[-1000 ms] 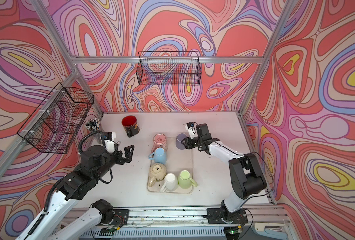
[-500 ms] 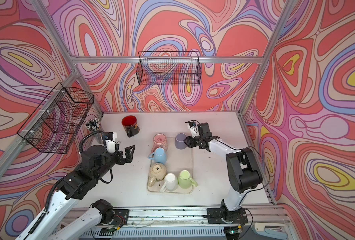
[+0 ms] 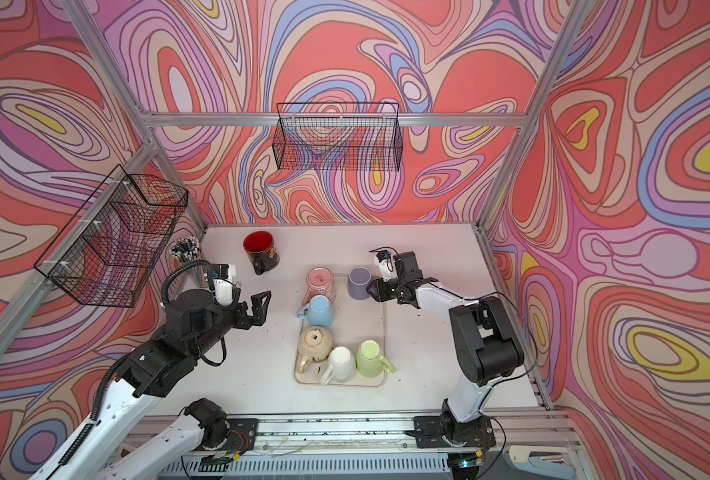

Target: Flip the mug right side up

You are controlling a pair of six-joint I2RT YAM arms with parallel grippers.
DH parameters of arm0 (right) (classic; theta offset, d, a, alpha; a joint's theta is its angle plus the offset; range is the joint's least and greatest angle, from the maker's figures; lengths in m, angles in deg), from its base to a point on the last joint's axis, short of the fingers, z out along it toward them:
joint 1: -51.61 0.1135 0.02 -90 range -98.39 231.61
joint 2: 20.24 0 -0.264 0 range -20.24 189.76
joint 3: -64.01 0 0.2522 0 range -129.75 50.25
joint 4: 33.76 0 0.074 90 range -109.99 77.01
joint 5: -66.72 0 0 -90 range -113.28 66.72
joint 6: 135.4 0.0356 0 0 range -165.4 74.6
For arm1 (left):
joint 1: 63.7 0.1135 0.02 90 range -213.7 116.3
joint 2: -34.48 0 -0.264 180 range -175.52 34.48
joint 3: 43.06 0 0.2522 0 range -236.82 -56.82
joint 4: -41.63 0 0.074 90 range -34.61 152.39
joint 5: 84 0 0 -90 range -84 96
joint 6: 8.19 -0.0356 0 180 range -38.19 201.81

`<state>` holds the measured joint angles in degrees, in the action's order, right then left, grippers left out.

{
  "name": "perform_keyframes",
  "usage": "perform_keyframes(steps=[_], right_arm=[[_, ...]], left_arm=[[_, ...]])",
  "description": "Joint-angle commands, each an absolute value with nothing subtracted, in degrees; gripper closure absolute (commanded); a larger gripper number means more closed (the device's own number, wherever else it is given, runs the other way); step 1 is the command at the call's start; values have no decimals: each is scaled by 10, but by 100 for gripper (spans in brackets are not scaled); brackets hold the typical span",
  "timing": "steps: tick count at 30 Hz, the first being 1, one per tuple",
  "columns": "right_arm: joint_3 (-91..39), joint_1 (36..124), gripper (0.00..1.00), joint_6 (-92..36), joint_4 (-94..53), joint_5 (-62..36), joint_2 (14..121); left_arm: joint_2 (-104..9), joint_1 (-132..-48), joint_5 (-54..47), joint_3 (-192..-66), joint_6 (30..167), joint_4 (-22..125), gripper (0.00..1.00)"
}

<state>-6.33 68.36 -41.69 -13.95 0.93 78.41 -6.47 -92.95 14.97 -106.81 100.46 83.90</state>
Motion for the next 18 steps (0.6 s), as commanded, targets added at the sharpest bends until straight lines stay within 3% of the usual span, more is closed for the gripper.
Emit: perform_keyframes(steps=[1, 18], right_arm=[[-54, 697, 57, -413, -137, 13, 771], [-106, 715, 58, -418, -76, -39, 781]], left_arm=[[-63, -928, 148, -1062, 998, 839, 0], [-62, -928, 149, -1062, 995, 843, 0]])
